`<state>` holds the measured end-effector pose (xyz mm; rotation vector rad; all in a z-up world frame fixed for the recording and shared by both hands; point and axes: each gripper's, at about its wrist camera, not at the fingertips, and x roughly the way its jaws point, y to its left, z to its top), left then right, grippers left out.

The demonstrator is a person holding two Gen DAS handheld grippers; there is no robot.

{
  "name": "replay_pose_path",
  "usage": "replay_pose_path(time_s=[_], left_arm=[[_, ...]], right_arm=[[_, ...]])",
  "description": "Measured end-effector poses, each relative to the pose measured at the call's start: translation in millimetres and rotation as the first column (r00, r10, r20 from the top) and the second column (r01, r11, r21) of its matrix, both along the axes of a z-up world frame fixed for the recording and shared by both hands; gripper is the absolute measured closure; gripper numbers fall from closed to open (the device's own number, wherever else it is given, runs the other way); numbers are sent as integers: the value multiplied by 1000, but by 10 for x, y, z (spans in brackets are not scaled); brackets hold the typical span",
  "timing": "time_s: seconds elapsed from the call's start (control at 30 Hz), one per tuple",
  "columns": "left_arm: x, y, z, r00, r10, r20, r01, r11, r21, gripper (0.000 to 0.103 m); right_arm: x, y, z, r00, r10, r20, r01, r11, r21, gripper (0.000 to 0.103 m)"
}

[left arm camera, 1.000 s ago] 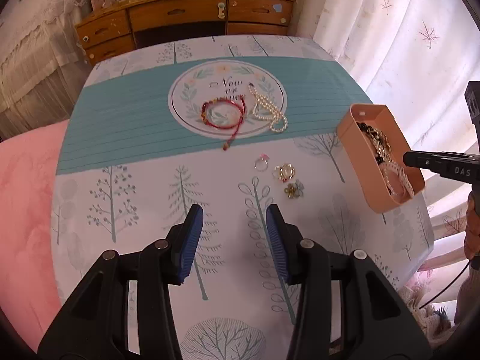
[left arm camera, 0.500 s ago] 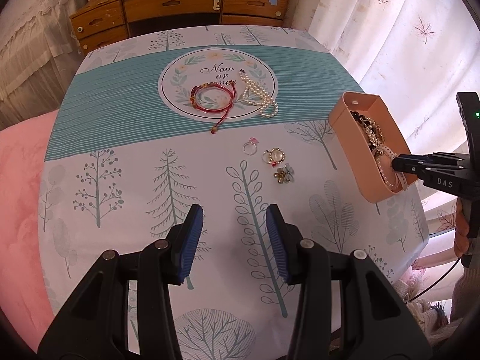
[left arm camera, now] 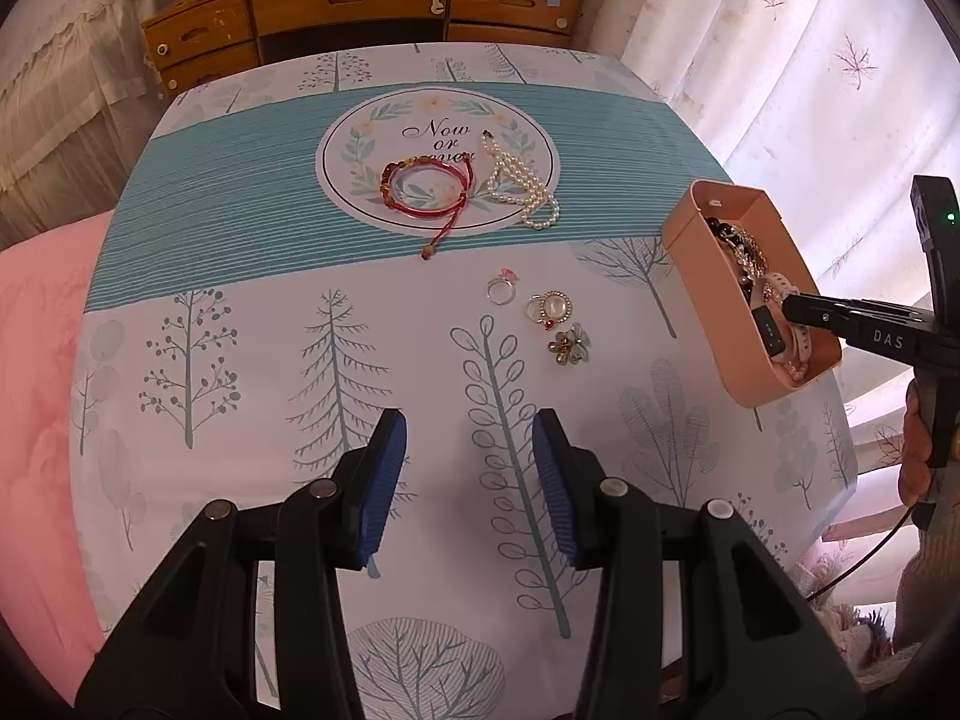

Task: Organize jewelry
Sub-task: 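Grasp the pink watch inside the box with the right tool and reposition it, then grasp the blue flower brooch on the cloth with the left tool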

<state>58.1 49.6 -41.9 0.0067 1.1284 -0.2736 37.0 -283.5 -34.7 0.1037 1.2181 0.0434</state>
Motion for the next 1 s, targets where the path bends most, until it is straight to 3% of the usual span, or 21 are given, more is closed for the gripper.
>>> replay_pose_path(time_s=[0.1, 0.23, 0.33, 0.43, 0.5, 0.63, 0.83, 1.0], left_arm=[[-15, -28, 10, 1000, -11, 6, 11, 1000, 3, 63], [-32, -44, 18, 1000, -21, 8, 21, 1000, 0, 62], [-42, -51, -3, 1000, -24, 2, 24, 1000, -2, 63], [-59, -54, -21, 1000, -25, -2, 25, 1000, -7, 63], [-70, -55, -25, 1000, -26, 0, 26, 1000, -6, 62], [-95, -56, -45, 1000, -29, 0, 29, 1000, -7, 63], [-191, -135, -129, 997, -81, -16, 81, 997, -10, 62], [-308, -288, -221, 991, -133, -14, 133, 991, -16, 62]], right_arm=[[-8, 151, 19, 999, 45, 21, -45, 999, 5, 88], [-33, 394, -37, 994, 106, 28, -102, 990, -93, 88], [-17, 441, -129, 993, 119, -15, -120, 990, -69, 88], [7, 383, -202, 993, 99, -68, -97, 995, 27, 84], [2, 346, -174, 995, 81, -52, -77, 994, 81, 78], [-21, 345, 33, 998, 55, 16, -56, 996, 73, 76], [-117, 747, 295, 980, 176, 92, -177, 984, 3, 76], [-203, 1103, 284, 964, 247, 97, -250, 968, 26, 76]])
